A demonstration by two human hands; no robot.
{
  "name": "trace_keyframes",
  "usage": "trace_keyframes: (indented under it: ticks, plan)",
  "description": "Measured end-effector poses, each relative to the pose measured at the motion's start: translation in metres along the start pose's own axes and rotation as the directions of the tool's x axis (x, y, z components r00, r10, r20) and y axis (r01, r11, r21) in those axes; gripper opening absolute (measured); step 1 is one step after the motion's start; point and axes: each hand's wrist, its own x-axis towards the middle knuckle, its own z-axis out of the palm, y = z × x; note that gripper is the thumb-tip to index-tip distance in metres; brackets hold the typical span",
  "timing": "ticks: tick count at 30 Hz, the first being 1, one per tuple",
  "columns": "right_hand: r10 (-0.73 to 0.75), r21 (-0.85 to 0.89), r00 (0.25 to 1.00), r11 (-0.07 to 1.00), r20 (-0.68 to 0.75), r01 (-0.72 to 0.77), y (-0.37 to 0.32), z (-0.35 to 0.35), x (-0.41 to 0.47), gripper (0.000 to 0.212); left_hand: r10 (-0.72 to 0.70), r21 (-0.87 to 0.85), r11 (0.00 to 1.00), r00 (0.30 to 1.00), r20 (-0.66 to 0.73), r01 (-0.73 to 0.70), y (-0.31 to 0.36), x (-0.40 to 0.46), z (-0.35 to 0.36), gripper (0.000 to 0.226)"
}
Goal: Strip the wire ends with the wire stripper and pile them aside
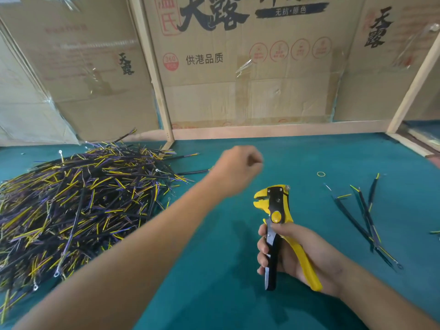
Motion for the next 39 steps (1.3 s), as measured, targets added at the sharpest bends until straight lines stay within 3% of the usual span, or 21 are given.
trace_keyframes:
  ticks: [2,5,8,11,16,19,20,22,23,24,25,26,27,30,32,36,39]
  plan:
    - [0.022,0.016,0.995,1.000,-0.099,-0.021,-0.001,-0.014,-0.002,0.029,-0.122,0.355,0.928,0.993,-0.002,0.115,-0.043,0.000,-0.028,0.018]
    - [0.011,-0.021,0.999,1.000,-0.042,-0.012,0.010,-0.010,0.008,0.032,-0.258,0.739,0.636,0.964,-0.069,0.223,-0.092,-0.008,-0.066,0.027]
    - [0.037,-0.006,0.998,0.999,-0.047,-0.037,0.003,-0.017,0.007,0.035,-0.323,0.833,0.450,0.928,-0.184,0.321,-0.124,-0.021,-0.098,0.033]
    - [0.052,0.006,0.998,0.999,-0.043,-0.052,0.004,-0.016,0.008,0.037,-0.408,0.898,0.324,0.900,-0.152,0.299,-0.141,-0.027,-0.112,0.031]
    - [0.079,0.007,0.996,0.997,-0.040,-0.079,0.002,-0.016,0.008,0.039,-0.347,0.936,0.264,0.928,-0.134,0.234,-0.140,-0.021,-0.115,0.024]
    - [0.076,0.008,0.997,0.997,-0.024,-0.075,0.002,-0.018,0.009,0.040,-0.267,0.922,0.305,0.951,-0.156,0.237,-0.130,-0.021,-0.120,0.017]
    - [0.082,0.007,0.996,0.997,-0.020,-0.082,0.001,-0.017,0.008,0.040,-0.207,0.891,0.370,0.958,-0.196,0.262,-0.123,-0.021,-0.122,0.018]
    - [0.084,0.021,0.996,0.996,-0.010,-0.084,0.001,-0.017,0.008,0.038,-0.094,0.702,0.653,0.950,-0.296,0.284,-0.106,-0.025,-0.119,0.020]
    - [0.083,0.030,0.996,0.996,-0.006,-0.083,0.001,-0.016,0.008,0.037,-0.097,0.483,0.839,0.941,-0.324,0.252,-0.095,-0.028,-0.114,0.025]
    - [0.083,0.035,0.997,0.996,-0.004,-0.083,0.000,-0.016,0.008,0.037,-0.154,0.157,0.964,0.936,-0.316,0.212,-0.084,-0.031,-0.105,0.026]
    - [0.082,0.041,0.997,0.996,-0.002,-0.082,0.000,-0.016,0.008,0.037,-0.236,-0.219,0.958,0.940,-0.247,0.183,-0.073,-0.037,-0.093,0.024]
    - [0.080,0.040,0.997,0.996,-0.002,-0.080,0.000,-0.016,0.008,0.036,-0.296,-0.526,0.830,0.946,-0.135,0.185,-0.063,-0.044,-0.079,0.021]
    - [0.076,0.037,0.997,0.996,-0.004,-0.076,0.000,-0.016,0.008,0.036,-0.314,-0.722,0.661,0.949,-0.017,0.205,-0.056,-0.052,-0.063,0.021]
    - [0.082,0.039,0.997,0.996,-0.014,-0.081,0.000,-0.016,0.008,0.034,-0.332,-0.915,0.285,0.925,0.186,0.287,-0.047,-0.073,-0.021,0.024]
    - [0.089,0.033,0.996,0.995,-0.011,-0.089,0.000,-0.017,0.007,0.034,-0.332,-0.954,0.133,0.919,0.214,0.270,-0.049,-0.084,0.001,0.022]
    - [0.090,0.033,0.996,0.995,-0.006,-0.090,-0.001,-0.019,0.009,0.033,-0.316,-0.960,0.173,0.935,0.158,0.221,-0.050,-0.095,0.023,0.015]
    - [0.101,0.040,0.995,0.994,-0.005,-0.101,0.000,-0.021,0.010,0.035,-0.312,-0.964,0.134,0.933,0.178,0.229,-0.045,-0.096,0.027,0.015]
